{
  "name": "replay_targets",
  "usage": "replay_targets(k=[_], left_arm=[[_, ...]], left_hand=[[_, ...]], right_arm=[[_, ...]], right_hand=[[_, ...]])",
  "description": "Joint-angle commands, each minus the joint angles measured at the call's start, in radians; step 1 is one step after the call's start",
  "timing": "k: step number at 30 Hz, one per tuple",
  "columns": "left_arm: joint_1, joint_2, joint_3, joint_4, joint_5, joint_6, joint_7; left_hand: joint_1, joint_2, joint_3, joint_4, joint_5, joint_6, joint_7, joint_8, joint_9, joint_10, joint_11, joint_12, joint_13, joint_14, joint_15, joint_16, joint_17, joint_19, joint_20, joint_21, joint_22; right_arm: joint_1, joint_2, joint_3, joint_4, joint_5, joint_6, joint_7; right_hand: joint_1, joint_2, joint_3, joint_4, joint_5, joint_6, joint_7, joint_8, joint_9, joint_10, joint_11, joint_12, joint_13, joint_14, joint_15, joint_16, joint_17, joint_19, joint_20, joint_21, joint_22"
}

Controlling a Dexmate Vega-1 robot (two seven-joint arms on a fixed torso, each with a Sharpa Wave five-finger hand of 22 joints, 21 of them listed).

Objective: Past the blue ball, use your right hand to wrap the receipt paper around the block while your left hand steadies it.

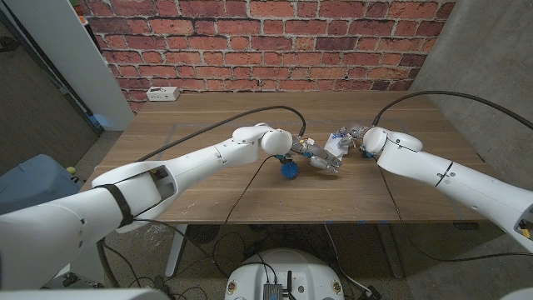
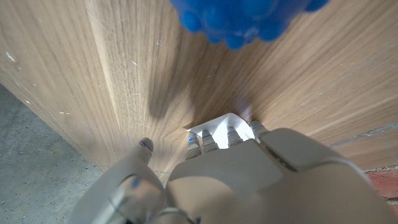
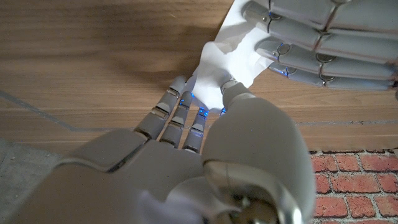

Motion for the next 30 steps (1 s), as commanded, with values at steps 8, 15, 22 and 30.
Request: replay_targets(k=[8,15,22,30], left_arm=[[0.006,0.004,-0.009,-0.005,-0.003,-0.001,0.007],[0.009,0.006,-0.012,-0.005,-0.006,0.002,0.010],[0.008,0.005,-0.016,0.000,-0.014,-0.004,0.014],[0.002,0.003,-0.015,0.011,-0.017,-0.015,0.014]], left_hand=[[-0.010,0.009,-0.002,-0.002,0.011,-0.014,-0.003,0.007,0.002,-0.011,0.001,0.003,0.004,-0.014,-0.003,0.002,0.003,-0.090,0.003,0.006,0.002],[-0.013,0.009,-0.004,-0.003,0.012,-0.016,-0.003,0.009,0.002,-0.013,0.002,0.005,0.005,-0.015,-0.003,0.002,0.003,-0.091,0.001,0.009,0.002],[-0.014,0.009,-0.004,-0.003,0.012,-0.013,-0.001,0.010,0.002,-0.014,0.005,0.005,0.005,-0.017,-0.007,0.002,0.003,-0.092,0.000,0.010,0.002],[-0.014,0.010,-0.005,-0.004,0.013,-0.014,0.001,0.010,0.002,-0.017,0.008,0.005,0.005,-0.023,-0.015,0.001,0.002,-0.093,-0.002,0.011,0.002]], right_arm=[[0.102,0.040,-0.154,0.069,-0.177,0.003,0.051],[0.099,0.054,-0.171,0.095,-0.255,0.042,0.042],[0.088,0.075,-0.179,0.134,-0.316,0.074,0.046],[0.024,0.083,-0.129,0.151,-0.364,0.152,-0.054]], right_hand=[[0.043,-0.003,0.045,0.016,0.005,0.140,0.021,0.045,0.004,0.126,0.004,0.048,0.015,0.245,-0.185,0.131,0.074,0.100,-0.043,0.105,0.030],[0.121,-0.044,0.025,-0.034,-0.003,0.279,0.105,0.067,0.008,0.226,0.021,0.088,0.043,0.379,-0.195,0.239,0.186,0.135,-0.050,0.197,0.051],[0.192,-0.072,-0.002,-0.049,-0.003,0.381,0.156,0.079,0.017,0.272,0.012,0.117,0.078,0.442,-0.196,0.306,0.283,0.155,-0.061,0.276,0.071],[0.236,-0.071,-0.022,-0.033,-0.006,0.544,0.237,0.100,0.030,0.427,0.052,0.235,0.147,0.520,-0.194,0.316,0.369,0.170,-0.100,0.394,0.096]])
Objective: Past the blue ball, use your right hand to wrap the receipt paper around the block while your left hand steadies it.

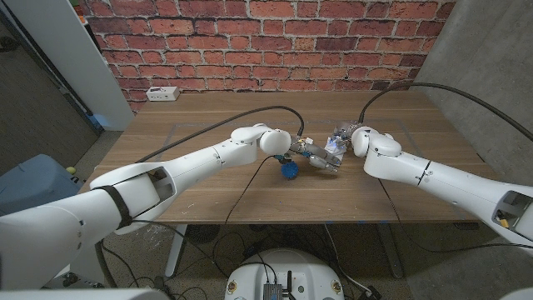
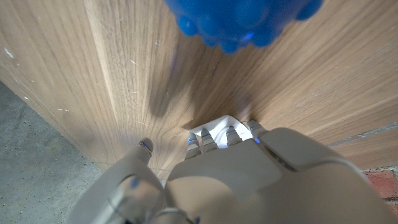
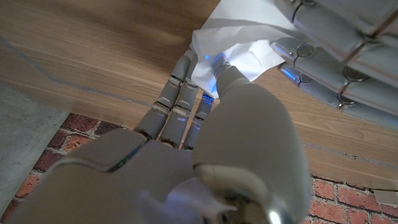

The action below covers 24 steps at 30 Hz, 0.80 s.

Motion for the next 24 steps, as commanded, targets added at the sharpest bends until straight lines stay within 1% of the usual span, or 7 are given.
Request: replay_targets(k=[1,6,11,14,16,19,24], left_arm=[[-0.006,-0.002,-0.002,0.013,-0.007,-0.013,0.003],[-0.007,-0.002,-0.002,0.014,-0.007,-0.014,0.002],[-0.009,-0.003,0.000,0.019,-0.007,-0.017,0.003],[-0.011,-0.005,0.001,0.023,-0.006,-0.018,0.001],[-0.013,-0.006,0.002,0.027,-0.006,-0.021,0.003],[-0.015,-0.008,0.003,0.031,-0.005,-0.023,0.002],[-0.020,-0.013,0.005,0.041,-0.006,-0.028,0.002]], left_hand=[[-0.009,0.004,0.000,0.000,0.006,-0.002,0.003,0.006,0.002,-0.004,-0.001,0.005,0.004,-0.011,-0.013,0.000,0.002,-0.093,-0.003,0.004,0.002],[-0.009,0.004,-0.001,-0.001,0.006,-0.004,0.007,0.006,0.002,-0.005,0.007,0.005,0.005,-0.016,-0.019,-0.001,0.001,-0.091,-0.004,0.006,0.001],[-0.009,0.005,-0.001,-0.001,0.006,-0.004,0.007,0.006,0.002,-0.006,0.006,0.006,0.004,-0.018,-0.022,-0.001,0.001,-0.091,-0.005,0.006,0.001],[-0.009,0.005,-0.001,-0.001,0.006,-0.005,0.007,0.006,0.002,-0.005,0.005,0.006,0.004,-0.018,-0.023,-0.001,0.001,-0.091,-0.005,0.007,0.001],[-0.009,0.005,-0.001,-0.001,0.006,-0.005,0.008,0.006,0.002,-0.005,0.007,0.006,0.004,-0.019,-0.024,-0.001,0.001,-0.091,-0.005,0.007,0.001],[-0.009,0.005,-0.001,-0.001,0.007,-0.005,0.008,0.006,0.002,-0.005,0.005,0.006,0.004,-0.018,-0.023,-0.001,0.001,-0.092,-0.005,0.007,0.001],[-0.009,0.005,-0.001,-0.002,0.007,-0.005,0.008,0.006,0.002,-0.005,0.005,0.006,0.004,-0.017,-0.024,0.000,0.000,-0.093,-0.004,0.007,0.001]], right_arm=[[-0.063,0.020,0.040,0.037,-0.084,0.095,-0.089],[-0.084,0.030,0.070,0.047,-0.088,0.122,-0.099],[-0.095,0.039,0.081,0.052,-0.116,0.123,-0.108],[-0.100,0.045,0.089,0.048,-0.127,0.109,-0.101],[-0.101,0.051,0.084,0.044,-0.149,0.085,-0.099],[-0.110,0.050,0.098,0.032,-0.149,0.075,-0.096],[-0.123,0.046,0.114,0.019,-0.157,0.064,-0.104]], right_hand=[[0.015,0.000,-0.007,0.001,-0.002,0.036,0.016,0.004,0.005,0.033,0.013,0.036,0.027,0.028,-0.142,-0.008,0.016,0.019,-0.095,0.040,0.006],[0.025,-0.005,-0.011,-0.001,-0.001,0.044,0.024,-0.007,0.008,0.037,0.012,0.054,0.043,0.048,-0.143,-0.034,0.018,0.039,-0.136,0.082,0.009],[0.030,-0.007,-0.012,-0.002,-0.001,0.048,0.026,-0.011,0.009,0.034,0.014,0.059,0.050,0.055,-0.143,-0.045,0.019,0.030,-0.136,0.094,0.011],[0.037,-0.011,-0.013,-0.001,-0.002,0.030,0.016,-0.028,0.014,-0.001,0.007,0.057,0.061,0.035,-0.143,-0.088,0.014,-0.010,-0.122,0.113,0.012],[0.047,-0.003,-0.012,0.004,-0.002,-0.022,-0.011,-0.056,0.020,-0.056,-0.007,0.028,0.048,0.002,-0.145,-0.150,0.003,-0.078,-0.093,0.138,0.005],[0.028,0.004,-0.025,0.018,0.002,-0.092,-0.053,-0.075,0.023,-0.149,-0.025,-0.033,0.029,-0.037,-0.142,-0.215,-0.020,-0.157,-0.047,0.146,-0.029],[-0.027,0.007,-0.046,0.041,0.005,-0.182,-0.099,-0.087,0.023,-0.210,-0.033,-0.084,0.011,-0.118,-0.134,-0.289,-0.062,-0.202,-0.013,0.141,-0.077]])
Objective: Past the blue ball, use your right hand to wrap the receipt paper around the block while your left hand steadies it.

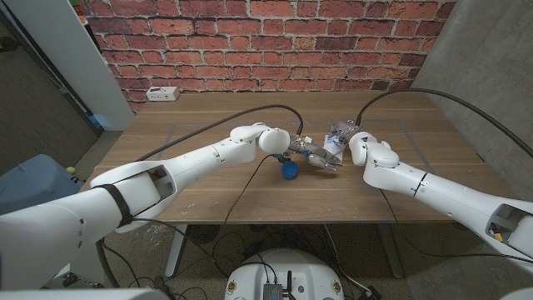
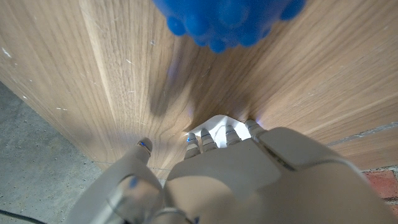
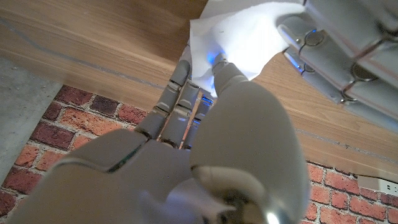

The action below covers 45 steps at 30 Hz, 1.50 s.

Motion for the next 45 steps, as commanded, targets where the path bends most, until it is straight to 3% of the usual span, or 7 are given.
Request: replay_targets(k=[1,7,15,23,27,35,45], left_arm=[[-0.011,-0.009,0.006,0.020,0.001,-0.011,0.001],[-0.017,-0.014,0.008,0.031,0.000,-0.018,0.005],[-0.021,-0.018,0.010,0.037,0.001,-0.018,0.008],[-0.002,0.000,-0.004,0.001,0.012,0.003,0.045],[0.029,0.023,-0.026,-0.027,0.025,-0.007,0.129],[0.114,0.066,-0.093,-0.075,0.046,-0.054,0.363],[0.173,0.086,-0.143,-0.098,0.047,-0.087,0.488]], left_hand=[[-0.009,0.004,-0.001,-0.002,0.007,0.000,0.000,0.006,0.002,0.000,-0.002,0.007,0.005,0.000,-0.008,0.000,0.001,-0.093,0.001,0.006,0.003],[-0.009,0.004,-0.001,-0.003,0.007,0.000,0.000,0.007,0.002,0.001,0.000,0.007,0.004,0.000,-0.009,0.000,0.000,-0.095,0.002,0.006,0.003],[-0.009,0.004,-0.002,-0.003,0.007,-0.002,0.000,0.006,0.002,0.000,0.000,0.007,0.005,-0.001,-0.005,0.000,0.000,-0.093,0.004,0.008,0.003],[-0.009,0.005,-0.001,-0.003,0.007,0.001,0.001,0.008,0.002,-0.005,0.011,0.006,0.005,0.008,0.004,0.004,0.000,-0.091,0.007,0.009,0.003],[-0.007,0.011,0.001,-0.003,0.008,0.031,0.006,0.018,0.003,0.010,0.027,0.013,0.005,0.041,0.016,0.014,0.000,-0.070,0.013,0.018,0.003],[0.011,0.025,0.017,-0.014,0.006,0.100,-0.016,0.031,0.005,0.068,0.030,0.032,0.008,0.111,0.012,0.026,0.001,-0.016,0.021,0.041,0.001],[0.037,0.025,0.034,-0.034,-0.004,0.158,-0.028,0.038,0.007,0.134,0.036,0.051,0.011,0.179,0.001,0.035,0.002,0.038,0.020,0.062,-0.001]], right_arm=[[-0.031,0.004,0.035,-0.024,-0.034,-0.028,-0.009],[-0.041,-0.001,0.057,-0.039,-0.020,-0.034,0.002],[-0.082,-0.011,0.115,-0.062,0.035,-0.006,-0.042],[-0.172,-0.019,0.241,-0.076,0.174,0.108,-0.163],[-0.212,-0.016,0.289,-0.069,0.228,0.172,-0.232],[-0.265,0.002,0.369,-0.036,0.350,0.292,-0.313],[-0.302,0.017,0.417,-0.008,0.432,0.386,-0.384]], right_hand=[[-0.049,-0.012,-0.011,0.016,0.005,-0.084,-0.036,-0.014,0.003,-0.048,-0.006,-0.040,-0.012,-0.052,-0.140,-0.052,-0.031,-0.027,-0.018,-0.002,-0.035],[-0.091,-0.024,-0.024,0.023,0.008,-0.188,-0.084,-0.019,-0.003,-0.140,-0.016,-0.102,-0.029,-0.120,-0.131,-0.112,-0.068,-0.056,0.006,-0.007,-0.070],[-0.175,-0.028,-0.050,0.053,0.009,-0.357,-0.111,-0.027,-0.015,-0.200,-0.006,-0.144,-0.048,-0.200,-0.113,-0.160,-0.091,-0.082,0.043,-0.016,-0.087],[-0.285,0.008,-0.063,0.113,0.005,-0.370,-0.066,-0.006,-0.024,-0.193,0.034,-0.150,-0.064,-0.217,-0.089,-0.181,-0.110,-0.086,0.072,-0.025,-0.092],[-0.314,0.011,-0.063,0.124,0.004,-0.364,-0.047,-0.003,-0.027,-0.190,0.045,-0.152,-0.069,-0.221,-0.080,-0.190,-0.120,-0.103,0.096,-0.034,-0.093],[-0.468,0.047,-0.074,0.213,0.007,-0.407,-0.017,-0.009,-0.029,-0.202,0.061,-0.159,-0.082,-0.262,-0.048,-0.206,-0.125,-0.138,0.096,-0.058,-0.091],[-0.515,0.048,-0.072,0.241,0.009,-0.417,-0.003,-0.008,-0.030,-0.204,0.068,-0.159,-0.086,-0.281,-0.035,-0.212,-0.125,-0.150,0.101,-0.066,-0.090]])
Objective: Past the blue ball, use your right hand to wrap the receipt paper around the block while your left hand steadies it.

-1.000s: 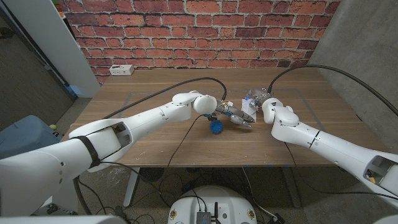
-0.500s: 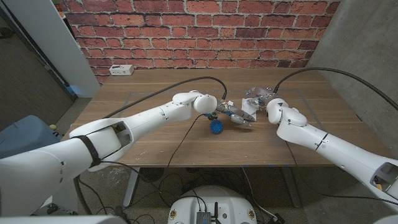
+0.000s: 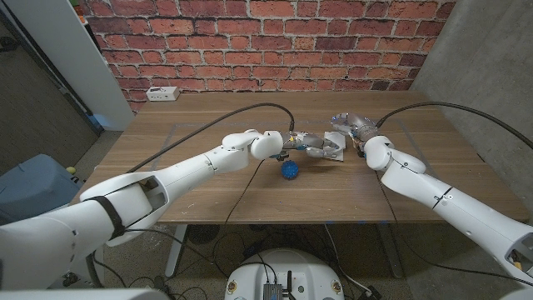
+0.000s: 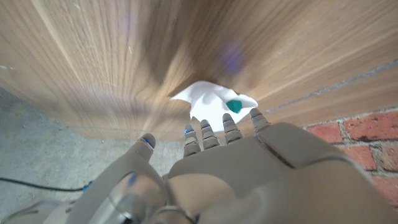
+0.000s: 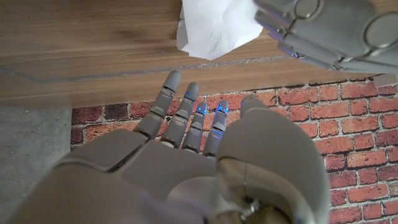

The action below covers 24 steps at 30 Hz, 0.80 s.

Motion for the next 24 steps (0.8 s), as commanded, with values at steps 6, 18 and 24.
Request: replay_targets(k=[6,18,24], left_arm=[[0.103,0.033,-0.093,-0.044,-0.033,-0.044,0.198],[0.165,0.040,-0.171,-0.058,-0.140,-0.050,0.252],[0.202,0.044,-0.216,-0.066,-0.217,-0.048,0.269]], left_hand=[[0.029,-0.007,0.013,-0.016,-0.009,0.023,-0.003,0.002,0.005,0.034,0.001,0.011,0.004,0.043,-0.002,0.006,0.002,0.052,-0.005,0.024,0.001],[0.040,-0.008,0.020,-0.026,-0.013,0.028,0.004,-0.001,0.005,0.040,0.002,0.011,0.004,0.059,-0.001,0.006,0.001,0.066,-0.009,0.029,0.000],[0.053,-0.004,0.029,-0.037,-0.016,0.042,0.016,-0.001,0.005,0.051,0.003,0.011,0.005,0.075,-0.007,0.004,0.001,0.090,-0.025,0.038,-0.001]], right_arm=[[-0.075,0.031,0.103,0.050,0.156,0.186,-0.133],[-0.094,0.059,0.145,0.097,0.248,0.305,-0.160],[-0.102,0.077,0.162,0.126,0.292,0.379,-0.167]], right_hand=[[-0.021,-0.002,0.006,0.011,0.006,-0.012,0.007,-0.001,0.000,-0.002,0.011,-0.002,-0.002,-0.022,-0.063,-0.011,-0.001,-0.007,0.001,-0.007,0.003],[-0.024,-0.005,0.017,0.008,0.009,-0.014,0.016,0.001,-0.001,0.003,0.019,0.001,-0.005,-0.026,-0.055,-0.017,-0.008,-0.009,0.002,-0.010,0.002],[-0.026,-0.008,0.023,0.005,0.011,-0.010,0.023,0.003,-0.002,0.010,0.032,0.003,-0.006,-0.024,-0.052,-0.018,-0.012,-0.011,0.003,-0.013,0.002]])
